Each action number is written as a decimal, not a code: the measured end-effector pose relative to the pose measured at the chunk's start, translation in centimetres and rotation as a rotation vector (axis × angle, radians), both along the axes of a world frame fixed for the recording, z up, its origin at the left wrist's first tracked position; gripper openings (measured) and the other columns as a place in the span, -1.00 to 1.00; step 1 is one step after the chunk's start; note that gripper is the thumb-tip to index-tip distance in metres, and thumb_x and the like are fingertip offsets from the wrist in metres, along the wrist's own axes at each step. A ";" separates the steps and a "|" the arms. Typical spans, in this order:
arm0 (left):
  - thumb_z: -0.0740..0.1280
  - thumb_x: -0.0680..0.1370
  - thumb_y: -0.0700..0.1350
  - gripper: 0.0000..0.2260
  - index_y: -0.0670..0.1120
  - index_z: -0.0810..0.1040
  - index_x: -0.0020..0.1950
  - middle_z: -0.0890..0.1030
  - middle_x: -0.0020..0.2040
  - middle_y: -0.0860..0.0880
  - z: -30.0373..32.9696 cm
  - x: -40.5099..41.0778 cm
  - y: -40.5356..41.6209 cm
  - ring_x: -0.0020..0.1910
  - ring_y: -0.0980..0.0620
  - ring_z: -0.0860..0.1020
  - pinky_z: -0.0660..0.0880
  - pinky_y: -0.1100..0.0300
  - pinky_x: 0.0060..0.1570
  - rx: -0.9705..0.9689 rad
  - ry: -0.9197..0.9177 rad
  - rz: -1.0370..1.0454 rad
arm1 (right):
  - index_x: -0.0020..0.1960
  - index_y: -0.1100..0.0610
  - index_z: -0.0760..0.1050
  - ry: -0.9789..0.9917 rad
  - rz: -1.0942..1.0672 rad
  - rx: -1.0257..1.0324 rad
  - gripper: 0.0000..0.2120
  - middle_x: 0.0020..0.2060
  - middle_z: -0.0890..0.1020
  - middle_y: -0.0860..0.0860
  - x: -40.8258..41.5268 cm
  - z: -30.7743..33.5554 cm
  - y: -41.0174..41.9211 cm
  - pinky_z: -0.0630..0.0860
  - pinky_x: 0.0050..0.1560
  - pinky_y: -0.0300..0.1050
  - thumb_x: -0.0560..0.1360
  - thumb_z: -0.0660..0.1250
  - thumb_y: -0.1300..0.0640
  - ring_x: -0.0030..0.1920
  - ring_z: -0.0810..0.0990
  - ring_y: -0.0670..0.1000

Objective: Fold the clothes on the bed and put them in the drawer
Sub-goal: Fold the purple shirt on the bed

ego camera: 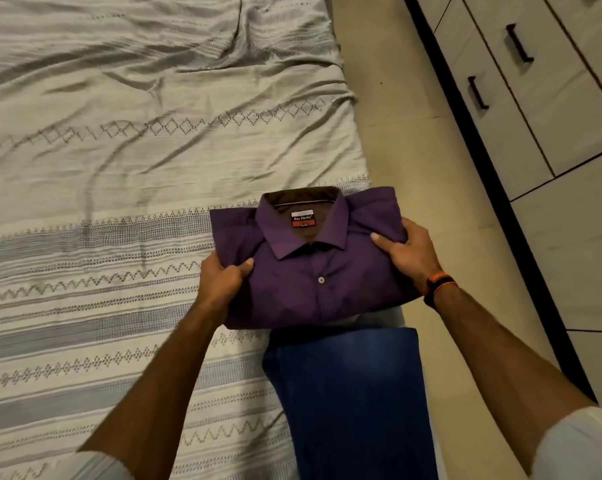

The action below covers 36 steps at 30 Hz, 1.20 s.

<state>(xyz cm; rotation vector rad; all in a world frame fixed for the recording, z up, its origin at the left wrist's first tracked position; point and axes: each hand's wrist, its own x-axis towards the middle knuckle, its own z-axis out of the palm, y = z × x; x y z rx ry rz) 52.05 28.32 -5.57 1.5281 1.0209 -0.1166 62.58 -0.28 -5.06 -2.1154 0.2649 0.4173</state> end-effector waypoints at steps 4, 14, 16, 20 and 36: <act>0.51 0.42 -0.28 -0.57 -0.20 0.53 0.26 0.64 0.12 -0.09 -3.3 -1.1 0.7 0.03 -0.07 0.62 0.59 0.09 -0.04 -0.025 0.136 -0.129 | 0.34 0.25 0.41 0.216 0.085 -0.306 -0.44 0.25 0.57 0.20 -0.1 -2.8 -0.9 0.45 0.16 -0.05 0.47 0.48 -0.01 0.23 0.53 0.23; 0.64 0.15 -0.03 -0.10 -0.18 0.33 0.39 0.56 0.27 -0.14 -2.7 -3.8 0.8 0.14 -0.13 0.60 0.58 -0.11 0.13 0.059 0.236 -0.172 | 0.46 0.25 0.22 -0.054 0.143 -0.601 -0.31 0.37 0.36 0.22 -4.7 -0.6 0.9 0.33 0.33 0.18 0.47 0.45 0.07 0.36 0.34 0.24; 0.62 0.31 -0.16 -0.18 -0.22 0.25 0.44 0.48 0.33 -0.18 0.3 -4.6 -0.2 0.24 -0.18 0.52 0.52 -0.10 0.22 0.102 0.249 -0.200 | 0.46 0.23 0.22 -0.109 0.173 -0.590 -0.32 0.39 0.34 0.20 -6.2 0.8 1.3 0.33 0.33 0.15 0.46 0.45 0.09 0.37 0.33 0.22; 0.56 0.39 -0.21 -0.27 -0.23 0.27 0.46 0.45 0.38 -0.19 5.7 -7.8 -2.3 0.26 -0.13 0.50 0.49 -0.05 0.25 0.118 0.205 -0.237 | 0.44 0.23 0.28 -0.086 0.225 -0.357 -0.39 0.35 0.37 0.20 -10.4 4.9 1.6 0.38 0.35 0.07 0.47 0.44 0.15 0.32 0.40 0.20; 0.52 0.45 -0.13 -0.44 -0.12 0.40 0.40 0.45 0.39 -0.11 19.2 -33.0 -6.7 0.27 -0.07 0.49 0.49 -0.02 0.25 0.128 0.057 -0.127 | 0.27 0.19 0.46 -0.151 0.355 -0.007 -0.62 0.19 0.51 0.11 -32.8 15.8 1.5 0.49 0.01 -0.18 0.49 0.45 0.21 -0.02 0.56 -0.01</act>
